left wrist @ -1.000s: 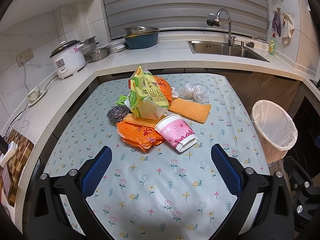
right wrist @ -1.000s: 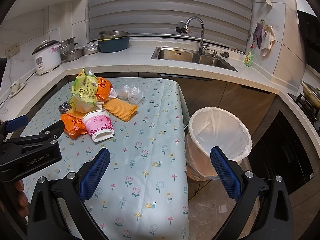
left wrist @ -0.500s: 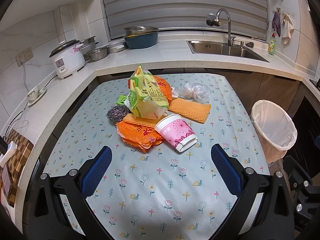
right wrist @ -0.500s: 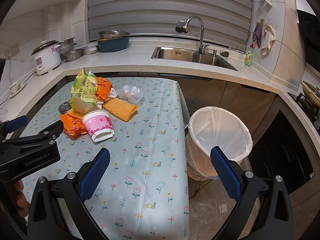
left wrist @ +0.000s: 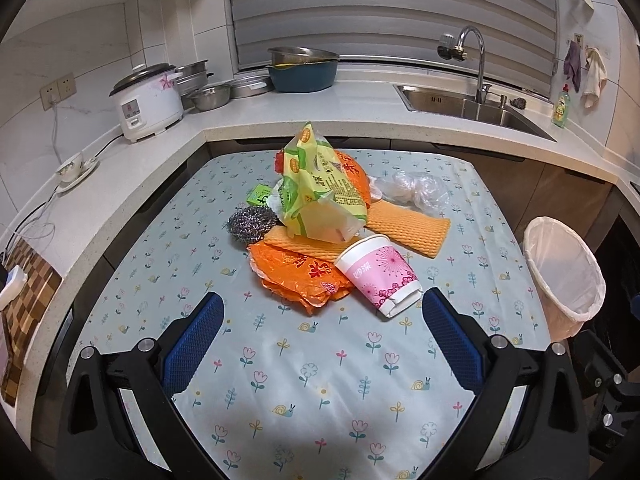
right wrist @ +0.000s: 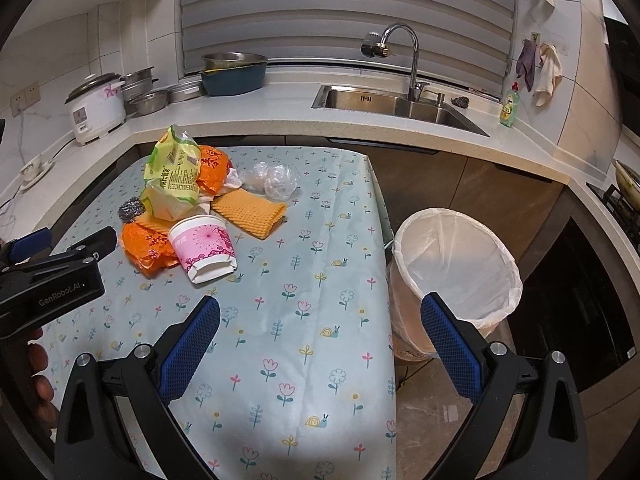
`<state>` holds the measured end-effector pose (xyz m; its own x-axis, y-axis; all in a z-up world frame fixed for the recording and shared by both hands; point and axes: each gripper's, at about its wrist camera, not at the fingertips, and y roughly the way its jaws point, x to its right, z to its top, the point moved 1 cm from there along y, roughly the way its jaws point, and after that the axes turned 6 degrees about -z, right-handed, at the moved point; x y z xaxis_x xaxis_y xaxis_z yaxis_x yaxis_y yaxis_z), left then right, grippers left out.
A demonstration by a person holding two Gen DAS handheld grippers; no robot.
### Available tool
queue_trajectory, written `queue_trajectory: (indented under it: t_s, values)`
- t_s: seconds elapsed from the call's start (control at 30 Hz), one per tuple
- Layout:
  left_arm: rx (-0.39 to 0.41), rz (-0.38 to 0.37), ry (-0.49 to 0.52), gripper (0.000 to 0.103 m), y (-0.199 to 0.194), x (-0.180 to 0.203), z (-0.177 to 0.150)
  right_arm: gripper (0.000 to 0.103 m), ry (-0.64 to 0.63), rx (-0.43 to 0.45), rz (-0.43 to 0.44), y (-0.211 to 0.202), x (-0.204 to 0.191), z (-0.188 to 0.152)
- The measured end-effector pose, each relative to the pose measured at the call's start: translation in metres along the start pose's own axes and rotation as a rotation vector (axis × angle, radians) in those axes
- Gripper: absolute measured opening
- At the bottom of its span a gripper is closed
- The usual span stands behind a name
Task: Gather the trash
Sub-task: 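Grasp the yellow-green snack bag with the left tool while the right tool grasps the pink cup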
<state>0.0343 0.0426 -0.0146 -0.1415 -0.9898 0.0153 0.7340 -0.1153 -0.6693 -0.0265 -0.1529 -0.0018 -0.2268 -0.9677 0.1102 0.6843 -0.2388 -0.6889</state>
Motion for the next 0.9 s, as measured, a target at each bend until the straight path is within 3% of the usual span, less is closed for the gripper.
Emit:
queue_trajectory:
  t_s: [0.23,0.7,0.73,0.8,0.9]
  values:
    - [-0.024,0.011,-0.034,0.095,0.033,-0.028,0.014,0.096,0.004,-0.017,0.013,0.025,-0.015,0.01]
    - [-0.063,-0.06,-0.005,0.094,0.123,-0.033,0.074,0.096,-0.005,-0.064,0.08,0.093,-0.065,0.033]
    - [-0.068,-0.066,-0.002,0.09,0.128,-0.033,0.076,0.096,-0.009,-0.071,0.091,0.099,-0.07,0.033]
    - [-0.099,-0.087,0.007,0.067,0.14,-0.035,0.078,0.096,-0.024,-0.082,0.109,0.109,-0.081,0.034]
    - [-0.138,-0.111,0.004,0.044,0.153,-0.037,0.078,0.096,-0.053,-0.093,0.131,0.122,-0.099,0.033]
